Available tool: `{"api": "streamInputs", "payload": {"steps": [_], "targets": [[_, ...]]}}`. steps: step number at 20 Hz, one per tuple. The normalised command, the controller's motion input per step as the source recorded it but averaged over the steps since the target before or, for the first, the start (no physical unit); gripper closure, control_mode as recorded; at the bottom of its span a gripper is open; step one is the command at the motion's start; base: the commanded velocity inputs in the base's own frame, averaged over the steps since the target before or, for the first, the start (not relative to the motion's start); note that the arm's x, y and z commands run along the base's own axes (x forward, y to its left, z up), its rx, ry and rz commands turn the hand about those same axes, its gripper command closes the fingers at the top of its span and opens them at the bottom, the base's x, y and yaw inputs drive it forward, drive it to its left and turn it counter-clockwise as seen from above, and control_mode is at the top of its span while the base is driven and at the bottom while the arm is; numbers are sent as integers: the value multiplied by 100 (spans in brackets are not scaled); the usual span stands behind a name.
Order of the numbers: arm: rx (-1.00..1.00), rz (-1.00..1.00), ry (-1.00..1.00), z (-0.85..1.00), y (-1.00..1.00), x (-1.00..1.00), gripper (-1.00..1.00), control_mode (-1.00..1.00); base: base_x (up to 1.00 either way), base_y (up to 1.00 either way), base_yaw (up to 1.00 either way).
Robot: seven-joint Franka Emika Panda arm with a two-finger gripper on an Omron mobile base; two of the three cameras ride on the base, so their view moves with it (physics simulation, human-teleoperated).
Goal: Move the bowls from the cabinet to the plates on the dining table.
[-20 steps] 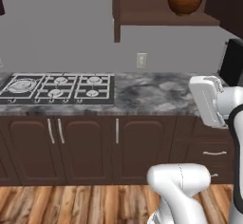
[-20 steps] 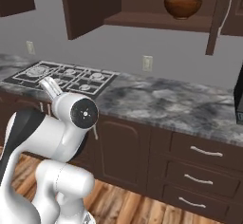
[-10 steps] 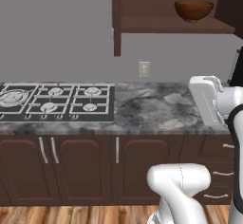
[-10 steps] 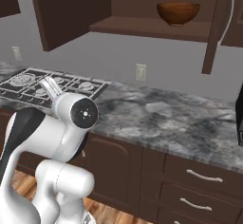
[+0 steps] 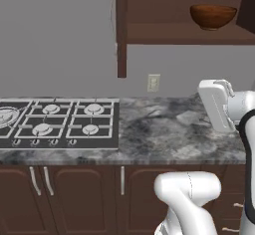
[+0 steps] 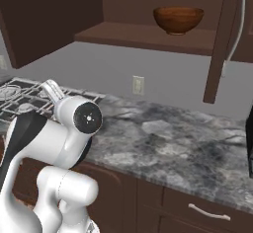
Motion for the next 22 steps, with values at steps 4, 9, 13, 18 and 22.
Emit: {"api": "streamInputs", "payload": {"steps": [4, 9, 13, 18, 22], "targets": [[0, 0, 0, 0, 0, 0, -100, 100, 57, -34, 0], [0, 0, 0, 0, 0, 0, -100, 100, 57, -34, 0], [0, 0, 0, 0, 0, 0, -100, 100, 46, -40, 0], [0, 0, 0, 0, 0, 0, -100, 100, 24, -28, -7], [0, 0, 0, 0, 0, 0, -100, 100, 0, 2, -24]]}}
